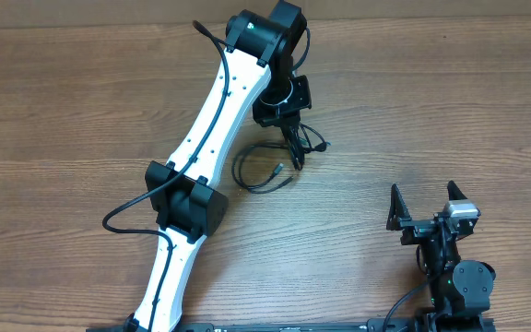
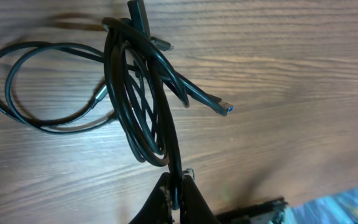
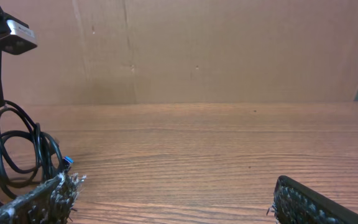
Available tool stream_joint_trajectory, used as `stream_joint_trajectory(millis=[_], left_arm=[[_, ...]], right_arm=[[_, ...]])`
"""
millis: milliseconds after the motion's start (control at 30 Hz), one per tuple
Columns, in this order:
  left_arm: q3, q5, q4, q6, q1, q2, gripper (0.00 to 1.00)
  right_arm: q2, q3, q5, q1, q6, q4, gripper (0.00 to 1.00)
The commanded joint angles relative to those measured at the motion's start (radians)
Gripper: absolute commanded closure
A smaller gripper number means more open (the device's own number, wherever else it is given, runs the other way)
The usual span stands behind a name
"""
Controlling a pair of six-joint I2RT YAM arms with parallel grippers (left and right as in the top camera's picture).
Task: Untangle cables
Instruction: 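Lower the left gripper and grasp a black cable from the bundle, then move the right gripper toward the bundle held by the left gripper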
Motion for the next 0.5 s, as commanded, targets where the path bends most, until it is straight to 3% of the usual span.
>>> stream_joint_trajectory(millis=[0, 267, 367, 467], left_arm=[[0.027, -0.041, -0.003, 0.048, -0.003, -0.043, 0.96], [0.027, 0.040, -0.003, 0.140, -0.024, -0.043, 0.96], [0.027, 0.036, -0.003, 0.140, -0.024, -0.043, 0.96], [0.027, 0.037, -0.003, 0.140, -0.025, -0.043, 0.96]], right_arm=[[-0.009, -0.010, 0.013, -0.005, -0.004, 0.006, 0.00], [-0.009, -0.010, -0.010, -0.005, 0.011, 0.043, 0.00], [-0.009, -0.010, -0.289, -0.004, 0.196, 0.078, 0.00], [-0.009, -0.010, -0.724, -0.004, 0.521, 0.095, 0.00]])
